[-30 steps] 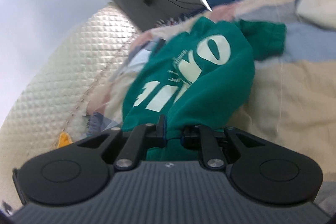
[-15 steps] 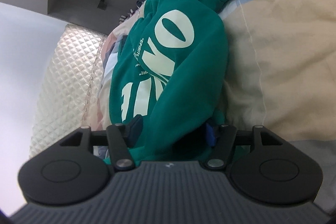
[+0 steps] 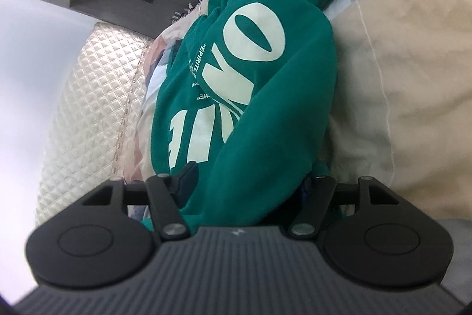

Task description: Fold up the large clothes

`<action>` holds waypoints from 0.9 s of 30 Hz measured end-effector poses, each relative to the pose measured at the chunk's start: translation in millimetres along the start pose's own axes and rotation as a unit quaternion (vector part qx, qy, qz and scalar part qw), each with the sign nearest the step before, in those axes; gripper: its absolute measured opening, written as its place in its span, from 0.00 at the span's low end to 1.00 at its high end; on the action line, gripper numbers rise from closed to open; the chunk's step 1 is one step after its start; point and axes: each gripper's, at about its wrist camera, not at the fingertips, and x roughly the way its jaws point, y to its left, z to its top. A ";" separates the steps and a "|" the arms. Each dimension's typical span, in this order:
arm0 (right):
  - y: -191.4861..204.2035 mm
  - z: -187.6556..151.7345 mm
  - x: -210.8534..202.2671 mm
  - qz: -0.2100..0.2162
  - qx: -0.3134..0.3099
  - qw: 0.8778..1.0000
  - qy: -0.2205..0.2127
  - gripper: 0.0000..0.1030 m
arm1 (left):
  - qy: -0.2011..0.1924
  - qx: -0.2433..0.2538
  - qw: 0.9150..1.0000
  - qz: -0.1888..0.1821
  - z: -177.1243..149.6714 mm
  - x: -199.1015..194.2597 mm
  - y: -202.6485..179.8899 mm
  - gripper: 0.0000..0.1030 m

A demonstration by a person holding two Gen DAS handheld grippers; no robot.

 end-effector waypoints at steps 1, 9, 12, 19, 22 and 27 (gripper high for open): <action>1.3 -0.3 2.4 -0.001 -0.006 1.000 0.001 0.60 | 0.002 0.002 1.000 0.000 0.4 2.8 -0.2 0.70; 11.7 -5.3 6.3 0.003 -0.045 0.999 -0.007 0.14 | 0.010 -0.041 0.998 -0.036 7.5 17.1 9.9 0.15; 31.7 -13.3 -9.8 0.027 -0.107 0.993 -0.040 0.08 | -0.029 -0.012 0.997 -0.065 6.9 -4.1 -4.8 0.11; 98.4 -35.6 -95.1 0.122 -0.224 0.954 -0.160 0.07 | -0.102 0.058 0.979 -0.164 27.9 -82.0 -63.8 0.09; 131.7 -37.8 -132.6 0.155 -0.256 0.933 -0.198 0.08 | -0.132 0.093 0.967 -0.197 41.5 -117.4 -100.5 0.09; 199.4 -25.6 -189.8 0.187 -0.307 0.906 -0.225 0.08 | -0.163 0.154 0.951 -0.214 71.3 -166.3 -175.7 0.08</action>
